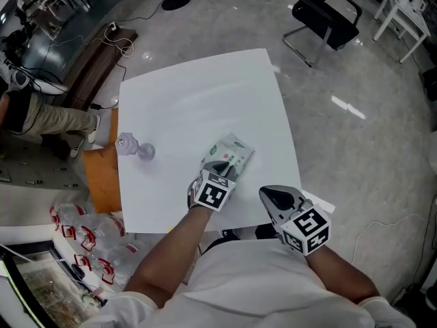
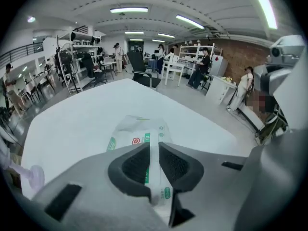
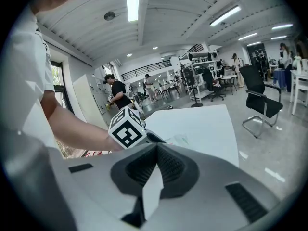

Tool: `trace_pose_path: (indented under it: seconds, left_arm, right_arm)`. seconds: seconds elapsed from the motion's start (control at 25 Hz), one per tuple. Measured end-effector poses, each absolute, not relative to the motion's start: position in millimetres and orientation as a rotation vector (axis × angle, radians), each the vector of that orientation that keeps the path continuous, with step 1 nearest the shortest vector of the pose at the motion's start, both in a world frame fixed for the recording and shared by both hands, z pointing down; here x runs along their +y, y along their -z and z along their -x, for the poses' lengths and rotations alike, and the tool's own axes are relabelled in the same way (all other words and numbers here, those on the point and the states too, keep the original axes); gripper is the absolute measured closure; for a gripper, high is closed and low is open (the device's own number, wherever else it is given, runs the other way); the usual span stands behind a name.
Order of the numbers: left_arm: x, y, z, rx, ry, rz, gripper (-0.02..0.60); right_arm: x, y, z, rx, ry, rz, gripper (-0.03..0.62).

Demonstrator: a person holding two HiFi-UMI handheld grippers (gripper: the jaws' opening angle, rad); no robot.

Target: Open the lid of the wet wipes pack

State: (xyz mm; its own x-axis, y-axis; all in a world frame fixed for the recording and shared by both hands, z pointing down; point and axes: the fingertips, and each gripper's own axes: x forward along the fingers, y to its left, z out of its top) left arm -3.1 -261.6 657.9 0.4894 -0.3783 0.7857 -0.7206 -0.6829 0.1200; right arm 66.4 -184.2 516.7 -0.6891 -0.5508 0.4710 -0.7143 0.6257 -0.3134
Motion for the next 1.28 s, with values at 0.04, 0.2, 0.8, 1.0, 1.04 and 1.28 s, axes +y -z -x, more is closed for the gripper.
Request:
trace_pose_path:
  seconds: [0.04,0.2,0.8,1.0,1.04,1.28]
  left_arm:
    - [-262.3,-657.0,4.5,-0.908,-1.032,-2.29,0.528]
    - [-268.1,-651.5,7.9,-0.915,-0.999,-2.295,0.535]
    - [-300.6,-616.8,48.0,-1.092,-0.942,-2.322,0.561]
    - [-313.5,-620.0,69.4,-1.154,-0.97,-2.3,0.557]
    - [-316.1,-623.4,72.2,-1.16,-0.984,-2.295,0.552]
    - [-332.6,-646.9,86.9,-1.157,-1.025,-2.263,0.535]
  right_arm:
    - [-184.3,-516.6,-65.8,-2.522,-0.694,-1.016,0.588]
    - [-186.2,-515.1,-64.2,-2.524,-0.688,-1.016,0.588]
    - [-188.3,-508.8,-54.2,-2.536,-0.655,-1.02,0.588]
    - [-186.6,-505.8,-52.4,-2.535,-0.651,-1.023,0.588]
    - [-186.5,-506.5,-52.8,-2.532,-0.652,-1.023,0.588]
    - [-188.6,-510.9,-54.4,-2.514,-0.66,-1.031,0.588]
